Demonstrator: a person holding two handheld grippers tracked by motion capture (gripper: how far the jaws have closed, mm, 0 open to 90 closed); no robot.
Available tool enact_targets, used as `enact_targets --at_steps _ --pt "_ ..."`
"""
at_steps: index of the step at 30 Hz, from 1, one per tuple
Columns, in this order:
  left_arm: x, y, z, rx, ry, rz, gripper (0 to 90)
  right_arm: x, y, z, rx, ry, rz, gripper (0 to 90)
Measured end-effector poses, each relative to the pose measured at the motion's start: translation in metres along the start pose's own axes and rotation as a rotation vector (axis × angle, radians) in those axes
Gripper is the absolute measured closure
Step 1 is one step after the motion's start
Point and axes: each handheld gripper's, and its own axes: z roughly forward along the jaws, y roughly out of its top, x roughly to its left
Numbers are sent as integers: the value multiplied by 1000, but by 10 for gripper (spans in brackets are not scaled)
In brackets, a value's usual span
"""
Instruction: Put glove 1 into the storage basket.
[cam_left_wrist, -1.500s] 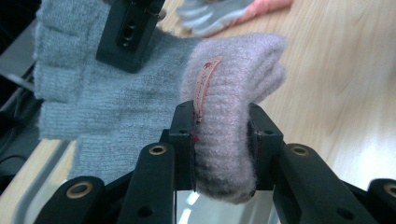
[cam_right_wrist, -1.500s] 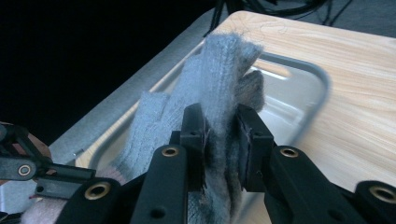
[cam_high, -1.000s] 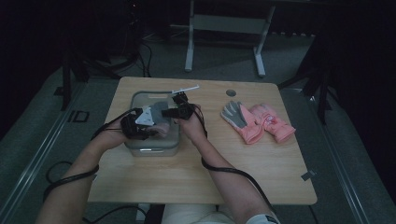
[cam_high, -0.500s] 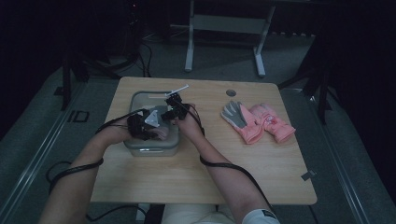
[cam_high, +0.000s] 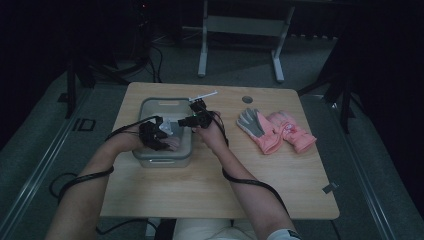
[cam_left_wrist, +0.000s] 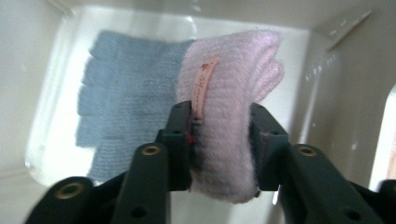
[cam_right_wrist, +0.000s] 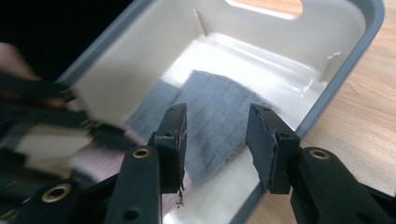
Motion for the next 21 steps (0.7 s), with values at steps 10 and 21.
enact_targets --at_steps 10,21 --pt "-7 12 -36 -141 36 -135 458 -2 -9 -51 -39 52 -67 548" --pt "-33 63 -49 -281 8 -178 455 -27 -27 -104 -102 5 -120 505"
